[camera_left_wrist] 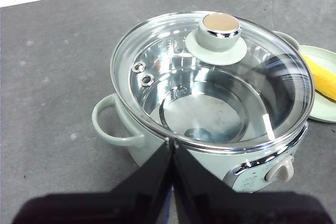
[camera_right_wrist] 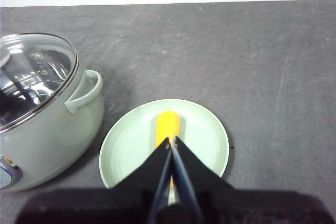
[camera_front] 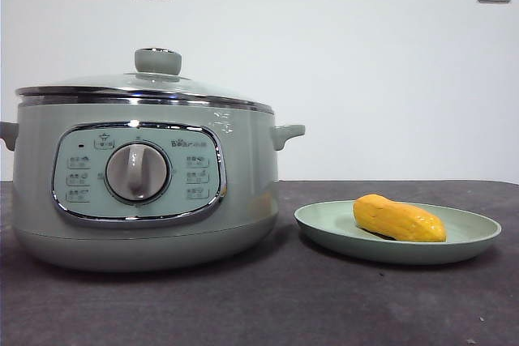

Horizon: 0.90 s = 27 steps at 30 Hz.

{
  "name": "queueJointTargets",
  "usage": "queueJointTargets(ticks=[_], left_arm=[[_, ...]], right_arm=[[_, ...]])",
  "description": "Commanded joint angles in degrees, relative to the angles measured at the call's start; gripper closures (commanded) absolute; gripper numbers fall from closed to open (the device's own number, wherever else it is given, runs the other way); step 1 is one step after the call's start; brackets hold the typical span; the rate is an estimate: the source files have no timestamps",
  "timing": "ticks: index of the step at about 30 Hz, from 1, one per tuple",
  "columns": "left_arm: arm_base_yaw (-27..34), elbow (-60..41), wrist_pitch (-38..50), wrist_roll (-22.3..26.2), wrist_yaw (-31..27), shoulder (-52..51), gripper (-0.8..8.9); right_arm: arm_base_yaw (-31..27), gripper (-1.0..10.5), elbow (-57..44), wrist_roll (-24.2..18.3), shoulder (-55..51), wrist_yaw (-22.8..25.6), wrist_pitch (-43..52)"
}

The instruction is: Take the corn out from the steamer,put the corn on the plate,close the lid

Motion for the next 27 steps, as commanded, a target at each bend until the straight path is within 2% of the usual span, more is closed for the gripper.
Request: queueJointTargets(ticks=[1, 7, 10, 12, 16, 18, 21, 27], left_arm=[[0.0, -0.28, 0.28, -0.35, -0.26, -0.11, 8.17], [1.2, -0.33, -0.04, 2.19, -2.08, -3.5, 8.17], [4.35, -2.08, 5.31, 4.9, -2.21, -7.5, 8.17], [7.69, -5.7, 12.0, 6.56, -1.57, -10.75, 8.17], [14.84, -16.0, 23.47, 6.29, -0.85, -16.2, 8.17], [18.36, -21.88, 27.71, 6.27, 2.89, -18.29, 8.17], [22.36, -29.03, 31.17, 6.12, 7.37, -20.5, 8.17], [26.47, -37.29, 31.95, 3.32, 8.87, -22.95, 8.17]], right_arm=[[0.07, 9.5, -0.52, 0.7, -0.04, 0.22, 0.28], [0.07, 9.4, -0.5, 0.7, -0.04, 0.2, 0.28], [0.07, 9.4, -0.52, 0.7, -0.04, 0.22, 0.26], [0.07, 9.5, -0.5, 0.7, -0.04, 0.22, 0.26], [0.07, 9.4, -0.52, 0.68, -0.04, 0.2, 0.26], [0.07, 9.5, -0.52, 0.7, -0.04, 0.2, 0.26], [0.07, 9.5, -0.52, 0.68, -0.04, 0.2, 0.26], [0.07, 9.5, -0.5, 0.7, -0.04, 0.22, 0.26]])
